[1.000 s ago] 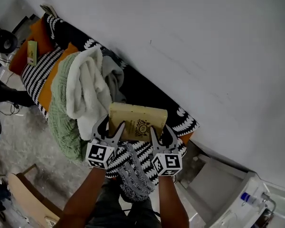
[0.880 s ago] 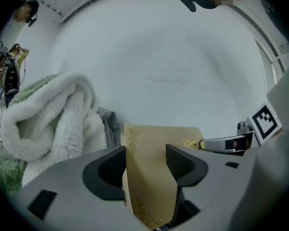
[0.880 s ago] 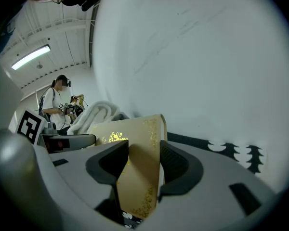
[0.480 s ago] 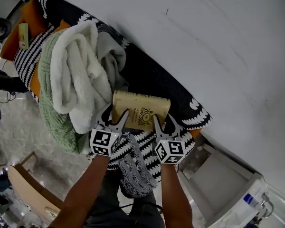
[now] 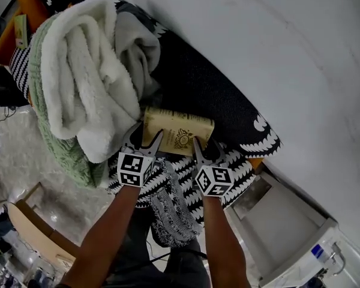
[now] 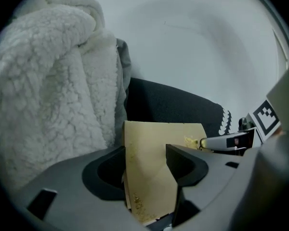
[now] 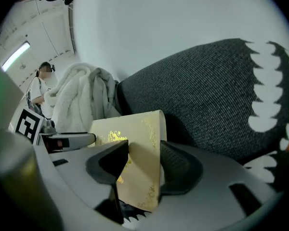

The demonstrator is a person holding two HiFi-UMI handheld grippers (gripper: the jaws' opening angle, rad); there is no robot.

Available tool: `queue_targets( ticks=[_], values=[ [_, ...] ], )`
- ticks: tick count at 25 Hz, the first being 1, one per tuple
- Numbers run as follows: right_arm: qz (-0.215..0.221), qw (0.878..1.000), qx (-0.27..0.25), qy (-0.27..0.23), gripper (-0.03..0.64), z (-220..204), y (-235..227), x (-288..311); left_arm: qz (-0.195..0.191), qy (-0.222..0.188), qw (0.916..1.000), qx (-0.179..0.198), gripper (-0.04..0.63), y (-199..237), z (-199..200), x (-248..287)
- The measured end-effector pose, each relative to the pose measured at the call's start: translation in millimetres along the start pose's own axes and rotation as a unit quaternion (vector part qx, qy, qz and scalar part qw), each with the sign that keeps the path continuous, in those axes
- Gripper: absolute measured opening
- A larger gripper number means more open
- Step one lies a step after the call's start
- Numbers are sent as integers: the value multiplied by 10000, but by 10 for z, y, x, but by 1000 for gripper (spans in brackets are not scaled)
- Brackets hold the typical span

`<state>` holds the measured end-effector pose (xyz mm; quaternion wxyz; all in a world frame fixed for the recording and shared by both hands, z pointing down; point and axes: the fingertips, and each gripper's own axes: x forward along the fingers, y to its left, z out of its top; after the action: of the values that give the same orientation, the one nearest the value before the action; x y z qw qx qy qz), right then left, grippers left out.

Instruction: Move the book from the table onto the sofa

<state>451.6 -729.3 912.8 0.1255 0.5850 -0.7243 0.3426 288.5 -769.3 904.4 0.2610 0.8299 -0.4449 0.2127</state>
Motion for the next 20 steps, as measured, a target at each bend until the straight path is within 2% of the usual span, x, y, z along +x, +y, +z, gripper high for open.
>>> queue_targets(
  ticks=[12, 20],
  values=[
    [-34, 9970, 139, 760, 216, -637, -183, 320, 54, 658, 9977, -167, 250, 149, -676, 314],
    [-31, 9950, 250, 971, 216, -728, -190, 450, 120, 826, 9965, -18, 250, 236, -760, 400]
  ],
)
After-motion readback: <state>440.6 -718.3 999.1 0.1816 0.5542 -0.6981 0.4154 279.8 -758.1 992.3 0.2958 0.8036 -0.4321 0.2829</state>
